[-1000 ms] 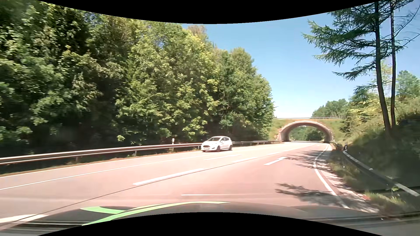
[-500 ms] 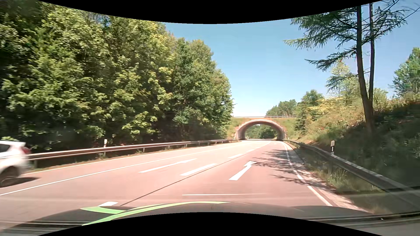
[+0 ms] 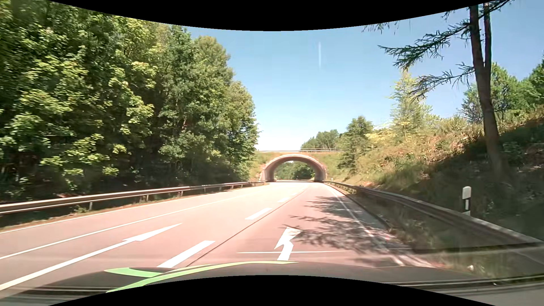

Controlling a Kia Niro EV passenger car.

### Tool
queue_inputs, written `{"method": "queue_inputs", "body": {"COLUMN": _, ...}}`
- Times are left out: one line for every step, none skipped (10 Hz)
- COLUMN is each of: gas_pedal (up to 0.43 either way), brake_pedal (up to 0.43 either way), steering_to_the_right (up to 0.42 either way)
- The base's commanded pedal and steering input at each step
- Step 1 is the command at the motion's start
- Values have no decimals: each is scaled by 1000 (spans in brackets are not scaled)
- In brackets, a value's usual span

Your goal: Follow the waypoints while adhering to traffic rules and regulations

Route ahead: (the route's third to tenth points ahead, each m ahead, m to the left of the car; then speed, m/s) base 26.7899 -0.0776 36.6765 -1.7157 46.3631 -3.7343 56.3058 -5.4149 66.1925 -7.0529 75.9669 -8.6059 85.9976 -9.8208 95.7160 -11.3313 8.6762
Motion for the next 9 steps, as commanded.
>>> {"method": "queue_inputs", "body": {"gas_pedal": 220, "brake_pedal": 0, "steering_to_the_right": 123}}
{"method": "queue_inputs", "body": {"gas_pedal": 220, "brake_pedal": 0, "steering_to_the_right": 116}}
{"method": "queue_inputs", "body": {"gas_pedal": 220, "brake_pedal": 0, "steering_to_the_right": 111}}
{"method": "queue_inputs", "body": {"gas_pedal": 220, "brake_pedal": 0, "steering_to_the_right": 105}}
{"method": "queue_inputs", "body": {"gas_pedal": 220, "brake_pedal": 0, "steering_to_the_right": 93}}
{"method": "queue_inputs", "body": {"gas_pedal": 228, "brake_pedal": 0, "steering_to_the_right": 75}}
{"method": "queue_inputs", "body": {"gas_pedal": 228, "brake_pedal": 0, "steering_to_the_right": 59}}
{"method": "queue_inputs", "body": {"gas_pedal": 240, "brake_pedal": 0, "steering_to_the_right": 41}}
{"method": "queue_inputs", "body": {"gas_pedal": 240, "brake_pedal": 0, "steering_to_the_right": 24}}
